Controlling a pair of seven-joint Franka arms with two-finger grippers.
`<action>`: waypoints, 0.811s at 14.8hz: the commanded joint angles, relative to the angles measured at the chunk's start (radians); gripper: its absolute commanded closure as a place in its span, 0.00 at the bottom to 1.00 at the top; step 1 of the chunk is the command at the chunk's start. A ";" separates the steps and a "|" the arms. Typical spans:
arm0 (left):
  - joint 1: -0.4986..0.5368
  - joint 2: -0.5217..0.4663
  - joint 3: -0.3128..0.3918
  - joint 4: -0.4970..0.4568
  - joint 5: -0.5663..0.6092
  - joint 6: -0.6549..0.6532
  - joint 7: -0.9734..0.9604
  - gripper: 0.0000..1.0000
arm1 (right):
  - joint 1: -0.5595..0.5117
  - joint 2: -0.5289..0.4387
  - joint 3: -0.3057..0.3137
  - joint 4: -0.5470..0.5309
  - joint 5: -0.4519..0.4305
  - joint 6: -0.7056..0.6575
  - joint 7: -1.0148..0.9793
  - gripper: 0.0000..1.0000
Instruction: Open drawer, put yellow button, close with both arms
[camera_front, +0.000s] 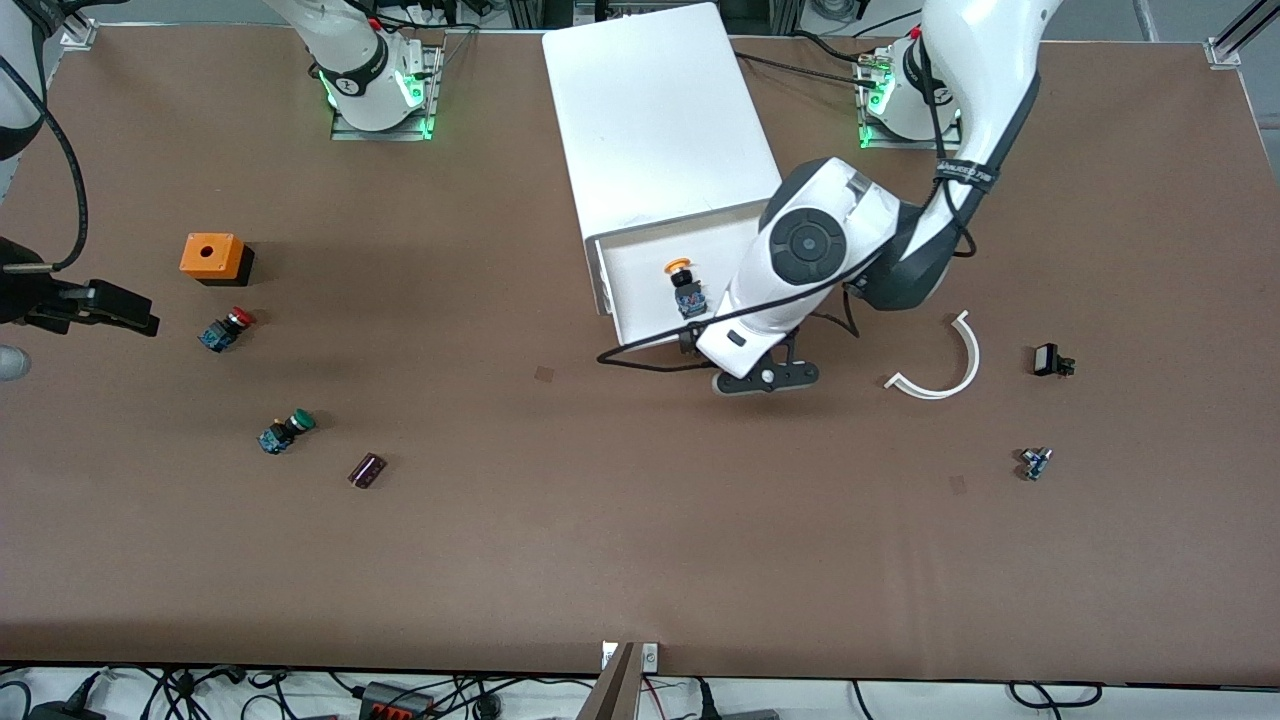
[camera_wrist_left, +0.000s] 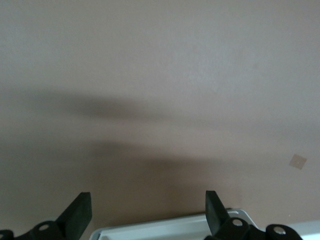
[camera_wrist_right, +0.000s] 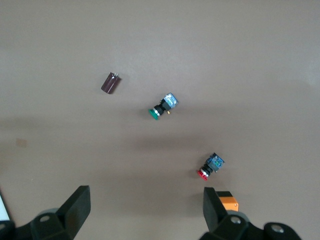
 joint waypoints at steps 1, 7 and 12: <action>0.003 -0.080 -0.033 -0.088 0.029 0.008 -0.068 0.00 | 0.023 -0.023 -0.001 -0.045 -0.016 0.038 0.001 0.00; 0.004 -0.157 -0.117 -0.241 0.029 0.016 -0.194 0.00 | 0.023 -0.129 0.003 -0.230 -0.019 0.101 0.001 0.00; 0.007 -0.158 -0.162 -0.252 0.028 0.008 -0.197 0.00 | 0.023 -0.267 0.002 -0.421 -0.019 0.164 0.001 0.00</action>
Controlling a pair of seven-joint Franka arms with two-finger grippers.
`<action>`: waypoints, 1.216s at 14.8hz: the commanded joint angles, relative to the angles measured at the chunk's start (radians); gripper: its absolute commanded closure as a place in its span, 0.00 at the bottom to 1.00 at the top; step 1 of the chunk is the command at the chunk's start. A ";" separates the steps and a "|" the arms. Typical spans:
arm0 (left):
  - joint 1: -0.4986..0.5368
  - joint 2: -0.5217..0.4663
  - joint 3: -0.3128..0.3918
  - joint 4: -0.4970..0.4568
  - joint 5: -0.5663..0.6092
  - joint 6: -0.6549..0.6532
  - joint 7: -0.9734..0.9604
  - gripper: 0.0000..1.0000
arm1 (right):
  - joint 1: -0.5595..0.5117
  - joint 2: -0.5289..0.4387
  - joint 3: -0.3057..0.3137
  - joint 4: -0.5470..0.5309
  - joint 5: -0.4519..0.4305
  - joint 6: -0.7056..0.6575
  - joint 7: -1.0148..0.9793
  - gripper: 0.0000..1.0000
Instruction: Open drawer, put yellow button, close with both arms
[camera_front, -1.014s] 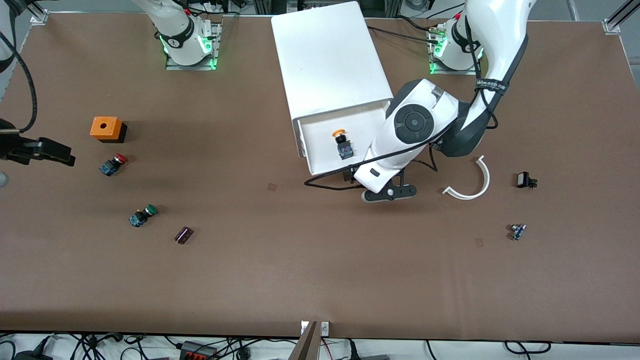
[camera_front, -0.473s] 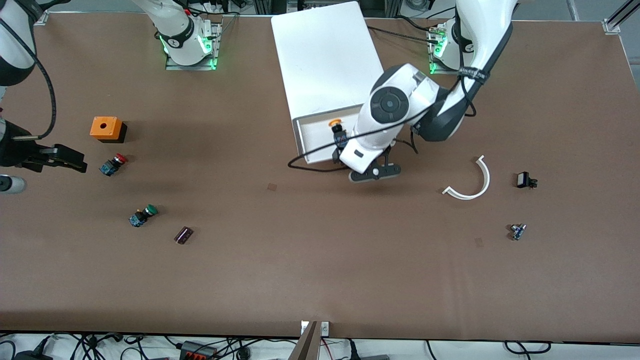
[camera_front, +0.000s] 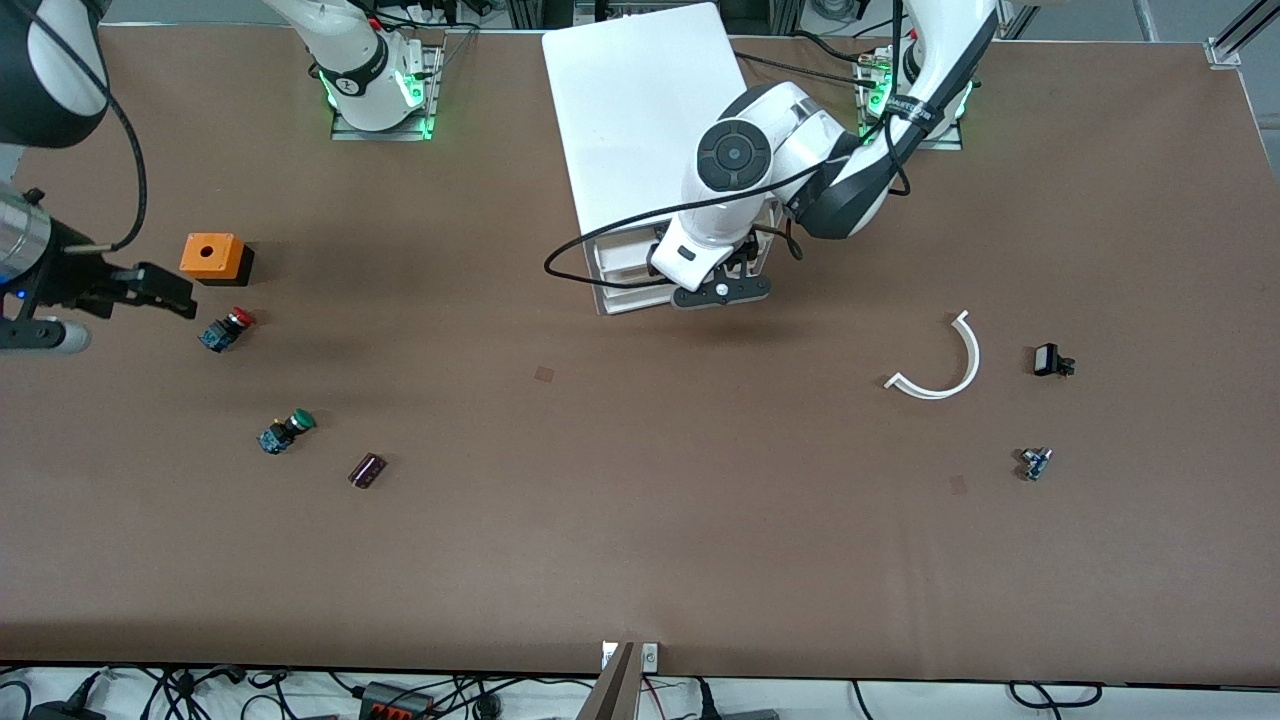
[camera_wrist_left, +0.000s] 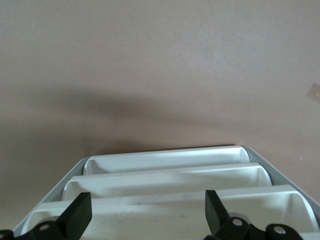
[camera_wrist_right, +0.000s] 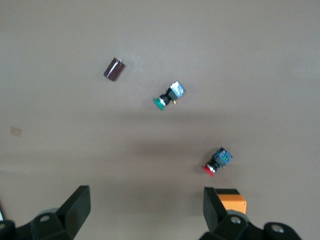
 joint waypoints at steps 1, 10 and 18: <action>0.014 -0.032 -0.031 -0.039 0.023 0.004 -0.026 0.00 | 0.001 -0.098 0.004 -0.103 -0.014 0.015 0.000 0.00; 0.016 -0.035 -0.043 -0.021 0.013 -0.056 -0.016 0.00 | -0.008 -0.110 -0.004 -0.075 -0.003 -0.027 -0.036 0.00; 0.026 -0.040 -0.043 -0.016 0.014 -0.060 0.003 0.00 | -0.014 -0.145 -0.006 -0.091 -0.005 -0.036 -0.039 0.00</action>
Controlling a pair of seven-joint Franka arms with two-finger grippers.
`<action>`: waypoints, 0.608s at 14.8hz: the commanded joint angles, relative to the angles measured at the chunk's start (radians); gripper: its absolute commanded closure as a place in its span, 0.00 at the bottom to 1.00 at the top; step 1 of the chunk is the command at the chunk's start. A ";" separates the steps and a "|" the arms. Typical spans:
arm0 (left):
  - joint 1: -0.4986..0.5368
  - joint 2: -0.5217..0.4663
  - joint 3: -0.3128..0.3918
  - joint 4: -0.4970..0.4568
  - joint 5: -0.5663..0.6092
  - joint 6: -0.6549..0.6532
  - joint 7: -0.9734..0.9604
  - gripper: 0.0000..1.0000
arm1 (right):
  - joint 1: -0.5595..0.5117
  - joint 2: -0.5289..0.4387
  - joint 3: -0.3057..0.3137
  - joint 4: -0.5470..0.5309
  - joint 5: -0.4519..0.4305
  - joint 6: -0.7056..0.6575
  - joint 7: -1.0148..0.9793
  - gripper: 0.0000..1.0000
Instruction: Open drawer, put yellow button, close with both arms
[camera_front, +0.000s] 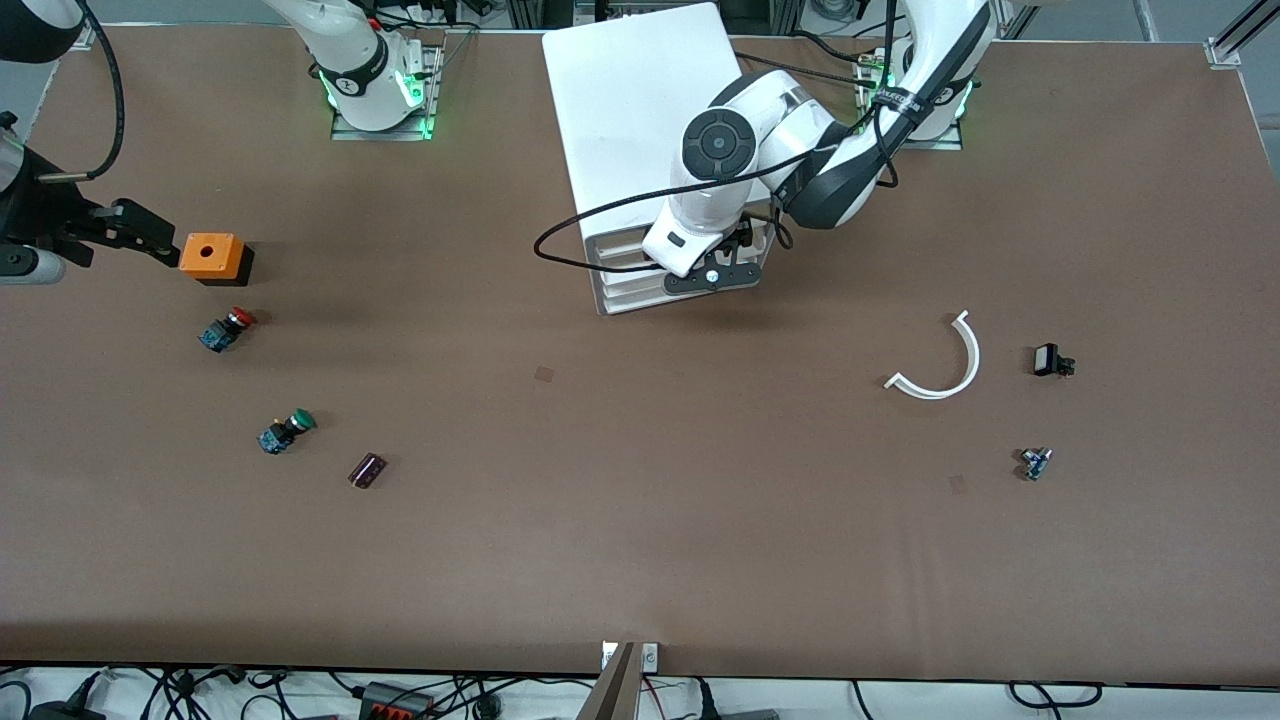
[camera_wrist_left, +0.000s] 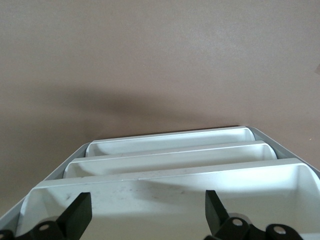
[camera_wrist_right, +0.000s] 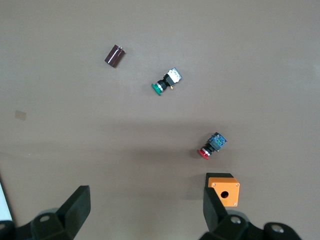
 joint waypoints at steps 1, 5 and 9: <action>0.046 -0.037 -0.016 0.006 0.014 -0.022 0.031 0.00 | -0.011 -0.020 0.003 -0.020 -0.003 -0.003 -0.016 0.00; 0.136 -0.040 -0.013 0.139 0.022 -0.195 0.166 0.00 | -0.011 -0.017 0.004 -0.021 0.001 0.001 -0.005 0.00; 0.269 -0.046 -0.010 0.245 0.029 -0.354 0.306 0.00 | -0.007 -0.019 0.004 -0.021 -0.003 0.006 -0.006 0.00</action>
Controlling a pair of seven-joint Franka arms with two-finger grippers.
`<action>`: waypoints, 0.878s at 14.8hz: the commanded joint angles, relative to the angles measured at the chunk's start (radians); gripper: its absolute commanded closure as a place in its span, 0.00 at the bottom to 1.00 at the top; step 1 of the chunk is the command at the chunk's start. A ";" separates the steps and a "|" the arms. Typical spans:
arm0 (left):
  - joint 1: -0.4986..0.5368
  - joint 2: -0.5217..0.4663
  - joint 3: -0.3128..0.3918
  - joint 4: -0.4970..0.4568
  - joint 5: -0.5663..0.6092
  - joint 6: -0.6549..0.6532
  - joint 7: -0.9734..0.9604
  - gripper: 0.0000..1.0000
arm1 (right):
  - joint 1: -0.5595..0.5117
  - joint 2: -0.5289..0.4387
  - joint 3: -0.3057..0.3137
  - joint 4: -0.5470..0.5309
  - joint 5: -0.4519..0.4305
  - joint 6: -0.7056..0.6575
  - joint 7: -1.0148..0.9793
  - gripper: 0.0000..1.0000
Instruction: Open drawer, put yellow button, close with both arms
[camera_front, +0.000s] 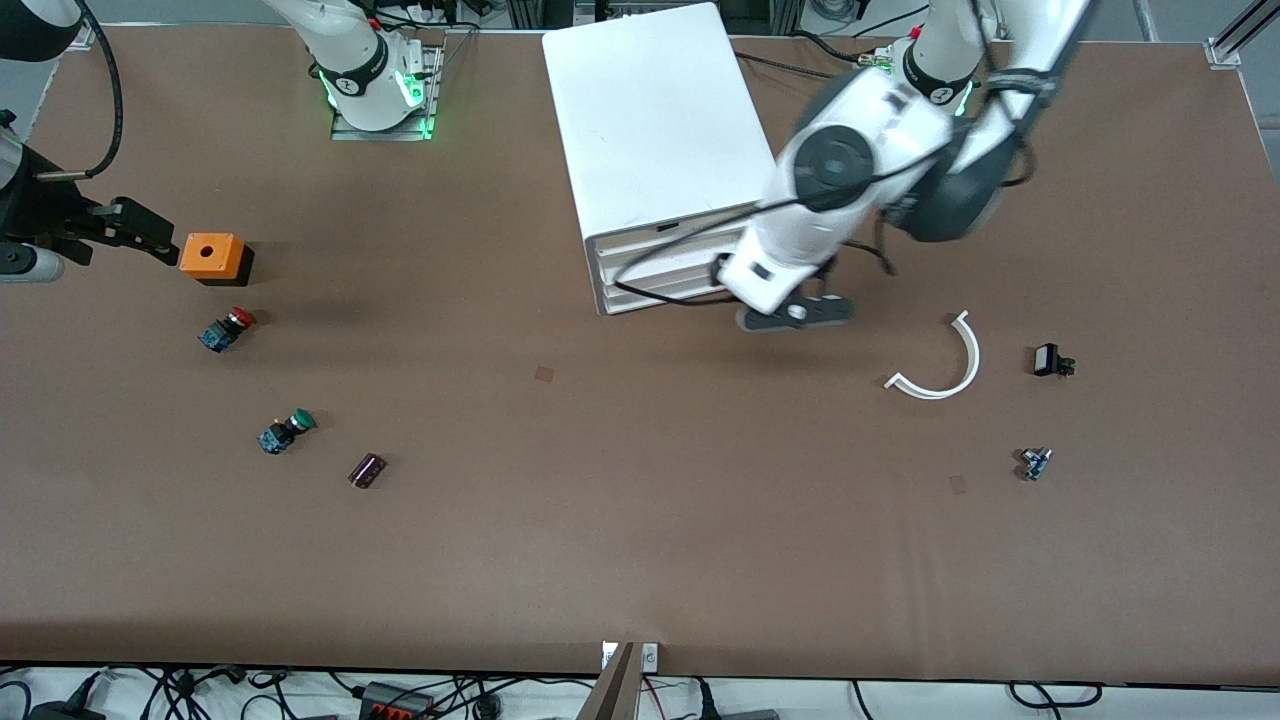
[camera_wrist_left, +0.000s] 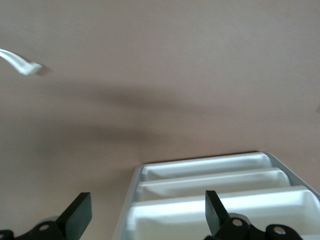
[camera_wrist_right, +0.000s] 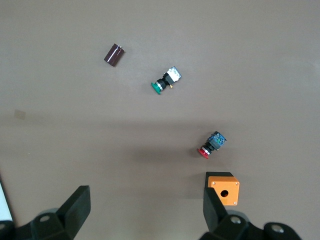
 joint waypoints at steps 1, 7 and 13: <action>0.096 0.000 -0.012 0.076 0.028 -0.101 0.120 0.00 | -0.006 -0.017 0.005 -0.017 -0.003 0.008 -0.005 0.00; 0.229 -0.045 0.003 0.174 0.026 -0.258 0.376 0.00 | -0.009 0.000 0.006 -0.017 -0.003 0.046 -0.003 0.00; 0.146 -0.242 0.322 0.041 0.014 -0.261 0.771 0.00 | -0.004 -0.005 0.006 -0.014 0.000 0.040 0.000 0.00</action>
